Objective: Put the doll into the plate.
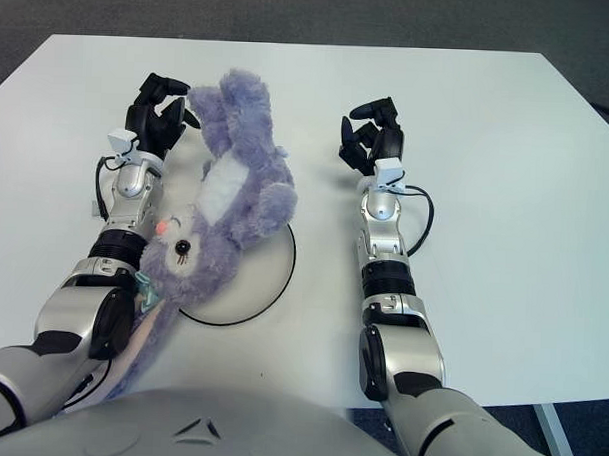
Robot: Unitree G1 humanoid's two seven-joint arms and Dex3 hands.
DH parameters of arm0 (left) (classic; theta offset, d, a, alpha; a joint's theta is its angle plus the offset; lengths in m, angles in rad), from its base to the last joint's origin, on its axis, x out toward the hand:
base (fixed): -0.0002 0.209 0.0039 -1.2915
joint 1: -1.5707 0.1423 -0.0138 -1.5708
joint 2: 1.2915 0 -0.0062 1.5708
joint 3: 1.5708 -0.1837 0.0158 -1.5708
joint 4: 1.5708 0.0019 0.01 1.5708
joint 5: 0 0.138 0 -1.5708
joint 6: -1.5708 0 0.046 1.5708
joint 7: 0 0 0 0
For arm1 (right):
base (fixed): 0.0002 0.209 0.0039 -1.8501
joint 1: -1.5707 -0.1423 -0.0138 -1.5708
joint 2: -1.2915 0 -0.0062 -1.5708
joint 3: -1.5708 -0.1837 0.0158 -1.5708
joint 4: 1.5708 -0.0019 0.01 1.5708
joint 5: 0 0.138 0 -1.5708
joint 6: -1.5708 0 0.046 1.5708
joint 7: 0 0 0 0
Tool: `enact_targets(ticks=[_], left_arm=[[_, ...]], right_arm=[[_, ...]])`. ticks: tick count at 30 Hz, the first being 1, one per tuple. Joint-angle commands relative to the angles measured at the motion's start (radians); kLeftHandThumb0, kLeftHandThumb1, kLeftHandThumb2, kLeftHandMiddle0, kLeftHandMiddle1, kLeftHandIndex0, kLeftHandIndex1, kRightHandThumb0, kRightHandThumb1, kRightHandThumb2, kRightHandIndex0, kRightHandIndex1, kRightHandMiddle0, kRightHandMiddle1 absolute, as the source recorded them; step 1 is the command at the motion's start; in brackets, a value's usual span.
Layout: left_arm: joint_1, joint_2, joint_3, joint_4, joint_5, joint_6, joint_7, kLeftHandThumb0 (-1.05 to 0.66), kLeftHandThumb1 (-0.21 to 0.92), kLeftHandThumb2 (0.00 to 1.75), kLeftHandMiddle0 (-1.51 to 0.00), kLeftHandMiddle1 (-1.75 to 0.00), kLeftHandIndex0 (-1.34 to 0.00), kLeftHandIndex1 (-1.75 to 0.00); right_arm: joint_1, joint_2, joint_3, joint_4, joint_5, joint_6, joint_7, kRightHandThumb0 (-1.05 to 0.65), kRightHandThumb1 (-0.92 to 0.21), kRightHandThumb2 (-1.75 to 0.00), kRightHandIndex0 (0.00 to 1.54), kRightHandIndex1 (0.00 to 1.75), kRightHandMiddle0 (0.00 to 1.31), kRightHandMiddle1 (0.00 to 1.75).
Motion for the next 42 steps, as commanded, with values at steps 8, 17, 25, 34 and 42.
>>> enact_targets(ticks=[8,17,25,34,42], left_arm=[[0.020,-0.006,0.004,-0.014,-0.002,0.003,0.003,-0.35,0.92,0.33,-0.78,-1.75,-0.41,-1.53],[0.029,-0.008,0.004,-0.017,-0.006,0.000,-0.004,-0.35,0.92,0.32,-0.78,-1.75,-0.41,-1.53],[0.069,-0.008,0.003,-0.039,-0.020,-0.014,-0.031,-0.35,0.92,0.33,-0.79,-1.75,-0.40,-1.54],[0.115,0.005,0.010,-0.080,-0.029,-0.013,-0.052,-0.35,0.92,0.34,-0.80,-1.75,-0.39,-1.55],[0.225,0.044,0.014,-0.200,-0.042,-0.011,-0.108,-0.35,0.92,0.34,-0.82,-1.75,-0.39,-1.55]], right_arm=[[0.003,0.004,-0.012,0.008,0.030,0.010,0.003,-0.36,-0.80,-0.63,0.76,1.75,0.32,1.70],[0.013,0.005,-0.012,0.006,0.036,0.010,0.007,-0.36,-0.82,-0.60,0.75,1.74,0.33,1.68],[0.049,0.012,-0.004,-0.037,0.036,0.089,0.013,-0.36,-0.82,-0.58,0.74,1.74,0.34,1.67],[0.074,0.014,0.003,-0.101,0.023,0.164,0.005,-0.36,-0.82,-0.58,0.74,1.73,0.34,1.66],[0.162,0.010,0.012,-0.226,0.010,0.223,0.012,-0.37,-0.81,-0.60,0.74,1.73,0.35,1.67]])
